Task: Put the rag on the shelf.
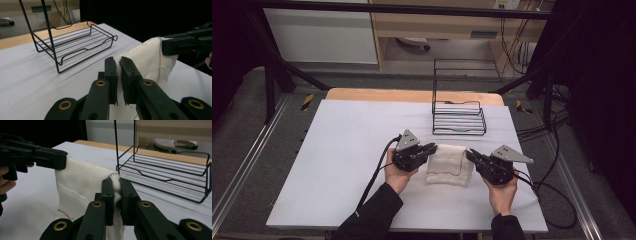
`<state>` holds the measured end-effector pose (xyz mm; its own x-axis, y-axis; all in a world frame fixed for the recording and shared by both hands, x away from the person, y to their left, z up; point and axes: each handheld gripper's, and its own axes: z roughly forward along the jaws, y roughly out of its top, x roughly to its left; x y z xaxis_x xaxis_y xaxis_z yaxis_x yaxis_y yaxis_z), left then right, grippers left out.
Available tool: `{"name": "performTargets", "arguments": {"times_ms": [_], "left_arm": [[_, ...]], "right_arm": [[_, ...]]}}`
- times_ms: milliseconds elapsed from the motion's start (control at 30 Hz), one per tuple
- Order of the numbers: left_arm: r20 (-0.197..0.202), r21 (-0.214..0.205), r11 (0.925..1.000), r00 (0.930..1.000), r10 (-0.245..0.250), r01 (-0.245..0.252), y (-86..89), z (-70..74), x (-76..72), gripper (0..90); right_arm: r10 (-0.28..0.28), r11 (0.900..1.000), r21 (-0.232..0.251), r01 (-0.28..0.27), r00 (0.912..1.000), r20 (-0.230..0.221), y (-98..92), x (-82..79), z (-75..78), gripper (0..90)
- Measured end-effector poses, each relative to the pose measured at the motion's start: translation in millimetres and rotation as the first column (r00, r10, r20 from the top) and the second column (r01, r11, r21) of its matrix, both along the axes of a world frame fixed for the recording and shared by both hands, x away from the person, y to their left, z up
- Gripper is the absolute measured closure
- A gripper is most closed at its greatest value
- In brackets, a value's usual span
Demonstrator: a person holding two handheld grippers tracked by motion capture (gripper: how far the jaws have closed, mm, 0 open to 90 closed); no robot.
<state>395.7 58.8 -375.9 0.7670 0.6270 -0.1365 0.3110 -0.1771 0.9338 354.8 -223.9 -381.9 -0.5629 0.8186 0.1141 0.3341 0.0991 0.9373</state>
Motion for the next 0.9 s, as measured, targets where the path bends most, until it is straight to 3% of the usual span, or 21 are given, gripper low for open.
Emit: {"name": "performTargets", "arguments": {"times_ms": [467, 900], "left_arm": [[0.081, -0.054, 0.9983, 0.9964, 0.024, -0.020, 2.8, 30.7, -3.5, 83.5], [0.142, -0.095, 0.9946, 0.9884, 0.054, -0.041, -0.2, 57.0, 1.3, 83.5]], "right_arm": [[-0.013, 0.9999, 0.009, 0.013, 0.9942, 0.107, 3.7, -2.1, 30.4, 83.2], [-0.041, 0.9991, 0.021, 0.038, 0.9815, 0.187, 4.7, 4.2, 56.9, 83.2]]}}
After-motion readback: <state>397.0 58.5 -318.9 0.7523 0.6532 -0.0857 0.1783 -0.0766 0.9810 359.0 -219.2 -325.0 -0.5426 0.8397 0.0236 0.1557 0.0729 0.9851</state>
